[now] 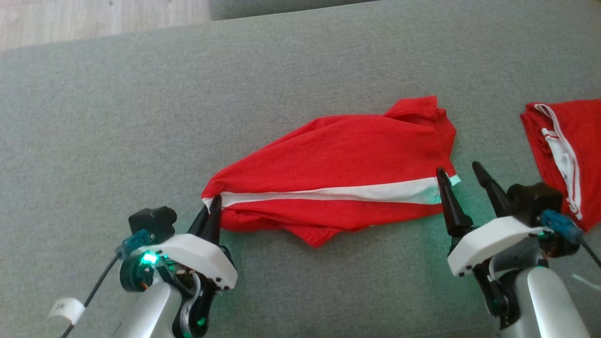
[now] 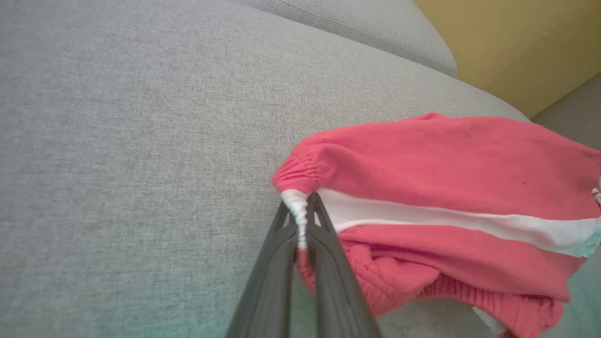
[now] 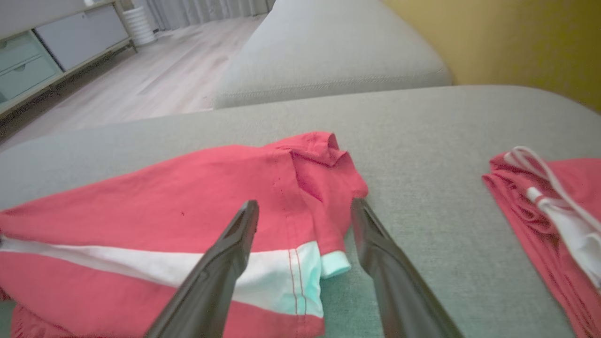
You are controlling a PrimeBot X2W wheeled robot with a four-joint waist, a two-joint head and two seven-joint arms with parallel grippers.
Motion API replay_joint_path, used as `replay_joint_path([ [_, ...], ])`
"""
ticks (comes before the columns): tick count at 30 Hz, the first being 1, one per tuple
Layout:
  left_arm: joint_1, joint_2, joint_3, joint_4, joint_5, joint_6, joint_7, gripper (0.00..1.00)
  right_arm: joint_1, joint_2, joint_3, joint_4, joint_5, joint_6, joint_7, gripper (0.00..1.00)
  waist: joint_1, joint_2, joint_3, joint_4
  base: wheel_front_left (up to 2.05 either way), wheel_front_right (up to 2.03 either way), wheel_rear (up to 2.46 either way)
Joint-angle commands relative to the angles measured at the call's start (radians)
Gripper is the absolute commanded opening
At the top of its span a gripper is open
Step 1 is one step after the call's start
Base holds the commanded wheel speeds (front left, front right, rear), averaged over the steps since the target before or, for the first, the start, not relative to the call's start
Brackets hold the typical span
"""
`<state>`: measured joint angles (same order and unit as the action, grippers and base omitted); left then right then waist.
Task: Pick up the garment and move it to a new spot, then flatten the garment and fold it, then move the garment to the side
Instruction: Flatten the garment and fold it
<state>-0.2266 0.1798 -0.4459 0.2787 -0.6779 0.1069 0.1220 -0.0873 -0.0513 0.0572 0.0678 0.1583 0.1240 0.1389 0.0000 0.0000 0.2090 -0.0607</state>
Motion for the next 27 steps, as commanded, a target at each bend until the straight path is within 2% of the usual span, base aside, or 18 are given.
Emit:
replay_joint_path([
  [1, -0.023, 0.022, 0.043, -0.046, 0.007, 0.007, -0.016, 0.0, -0.006, -0.005, 0.018, -0.024, 0.006, 0.007, 0.021, 1.0, 0.0, 0.0, 0.004, 0.007, 0.0, 0.0, 0.0],
  [11, -0.011, 0.025, 0.038, -0.061, 0.005, 0.007, -0.029, 0.0, -0.008, -0.02, 0.045, 0.053, 0.038, 0.007, 0.172, 1.0, 0.0, 0.0, 0.016, 0.016, 0.0, 0.0, 0.0],
  [20, -0.023, 0.028, 0.04, -0.07, 0.002, 0.007, -0.036, 0.0, -0.057, -0.043, 0.14, 0.084, 0.097, 0.007, 0.134, 1.0, 0.0, 0.0, 0.028, 0.01, 0.0, 0.0, 0.0],
  [27, -0.012, 0.032, 0.049, -0.08, -0.011, 0.012, -0.042, 0.0, -0.03, -0.054, 0.178, -0.02, 0.117, 0.007, 0.159, 1.0, 0.0, 0.0, 0.017, 0.011, 0.0, 0.0, 0.0],
])
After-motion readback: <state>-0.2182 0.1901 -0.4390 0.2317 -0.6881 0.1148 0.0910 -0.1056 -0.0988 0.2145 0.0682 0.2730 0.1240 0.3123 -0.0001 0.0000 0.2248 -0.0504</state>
